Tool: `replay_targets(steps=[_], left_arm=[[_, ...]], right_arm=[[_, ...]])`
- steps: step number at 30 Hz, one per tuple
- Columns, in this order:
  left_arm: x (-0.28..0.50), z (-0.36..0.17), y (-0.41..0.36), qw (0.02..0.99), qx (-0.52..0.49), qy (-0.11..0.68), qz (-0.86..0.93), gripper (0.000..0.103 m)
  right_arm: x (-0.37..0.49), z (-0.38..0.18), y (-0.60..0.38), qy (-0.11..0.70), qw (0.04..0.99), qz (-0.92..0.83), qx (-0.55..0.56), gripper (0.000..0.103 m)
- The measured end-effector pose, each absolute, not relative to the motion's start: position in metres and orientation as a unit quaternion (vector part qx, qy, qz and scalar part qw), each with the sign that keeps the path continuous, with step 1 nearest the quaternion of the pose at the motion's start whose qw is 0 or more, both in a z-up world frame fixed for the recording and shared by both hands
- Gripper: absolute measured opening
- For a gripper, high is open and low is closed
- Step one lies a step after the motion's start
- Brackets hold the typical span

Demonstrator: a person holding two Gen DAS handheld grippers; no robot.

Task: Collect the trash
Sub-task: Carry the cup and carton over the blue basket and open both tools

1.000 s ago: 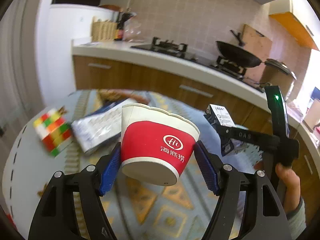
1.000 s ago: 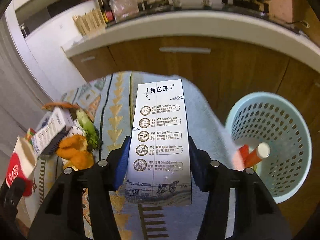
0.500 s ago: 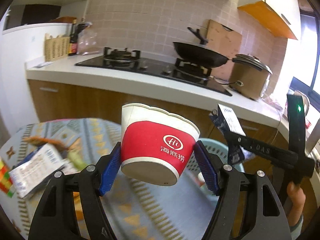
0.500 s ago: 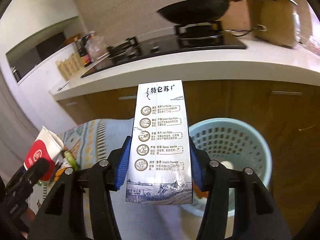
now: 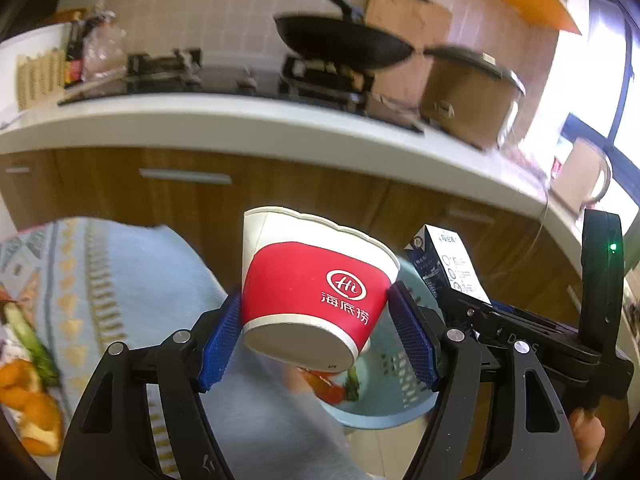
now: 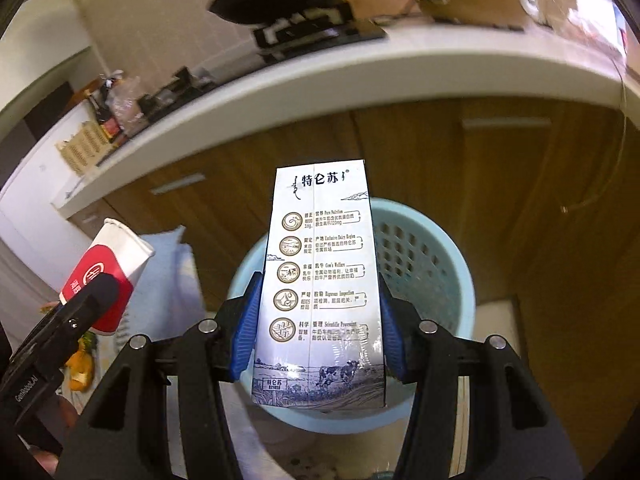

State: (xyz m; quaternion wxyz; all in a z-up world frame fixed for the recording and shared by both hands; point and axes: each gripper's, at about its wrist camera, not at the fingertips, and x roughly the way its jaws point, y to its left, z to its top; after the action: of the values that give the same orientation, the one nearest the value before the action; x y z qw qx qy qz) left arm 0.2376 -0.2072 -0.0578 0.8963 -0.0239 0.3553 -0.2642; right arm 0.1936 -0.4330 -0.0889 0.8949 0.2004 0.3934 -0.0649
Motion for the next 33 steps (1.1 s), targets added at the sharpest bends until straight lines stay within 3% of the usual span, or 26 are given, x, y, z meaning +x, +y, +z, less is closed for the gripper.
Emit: replay_targets(steps=[10, 14, 33], left_arm=[[0.246, -0.098, -0.239, 0.868, -0.002, 0.414, -0.275, 0.071], [0.25, -0.104, -0.235, 0.863, -0.013, 0.43, -0.265, 0.079], [0.224, -0.081, -0.167, 0.886, -0.051, 0.395, -0.236, 0.079]], right_arm=[[0.19, -0.127, -0.455, 0.434, 0.867, -0.089, 0.228, 0.05], [0.195, -0.127, -0.455, 0.436, 0.865, -0.088, 0.231, 0.05], [0.187, -0.089, -0.406, 0.406, 0.891, -0.054, 0.193, 0.051]])
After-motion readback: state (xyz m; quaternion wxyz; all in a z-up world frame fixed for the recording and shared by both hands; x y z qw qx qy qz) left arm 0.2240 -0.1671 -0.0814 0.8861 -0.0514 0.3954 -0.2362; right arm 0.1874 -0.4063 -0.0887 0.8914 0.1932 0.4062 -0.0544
